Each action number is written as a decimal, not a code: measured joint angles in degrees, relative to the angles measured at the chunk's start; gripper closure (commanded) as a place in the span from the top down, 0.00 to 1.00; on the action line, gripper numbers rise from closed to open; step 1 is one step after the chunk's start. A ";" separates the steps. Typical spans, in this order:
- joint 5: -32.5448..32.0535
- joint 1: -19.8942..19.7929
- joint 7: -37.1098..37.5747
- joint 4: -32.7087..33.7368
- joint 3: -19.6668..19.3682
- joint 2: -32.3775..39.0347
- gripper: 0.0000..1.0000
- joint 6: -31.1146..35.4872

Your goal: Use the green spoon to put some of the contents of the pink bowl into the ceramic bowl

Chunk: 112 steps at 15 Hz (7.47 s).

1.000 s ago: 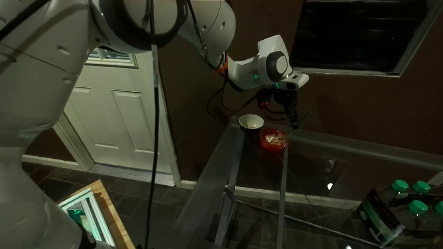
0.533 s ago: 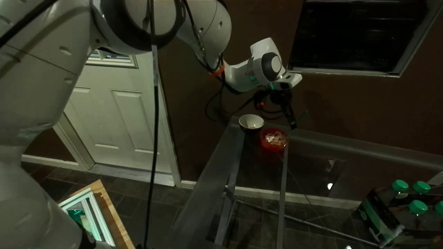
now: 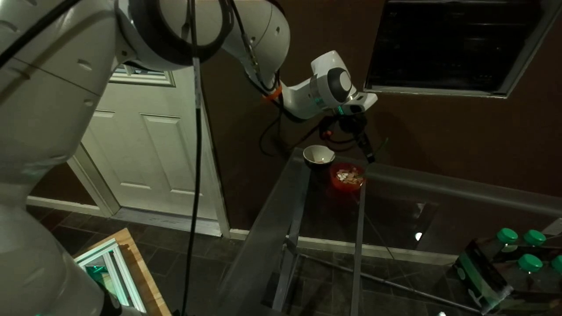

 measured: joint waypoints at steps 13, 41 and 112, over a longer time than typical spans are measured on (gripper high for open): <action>-1.31 1.38 2.57 0.17 0.67 0.78 0.04 -0.09; 3.17 -4.28 -5.93 0.63 7.16 0.53 0.04 -0.14; 39.42 -19.95 -33.55 1.65 17.36 1.69 0.04 5.10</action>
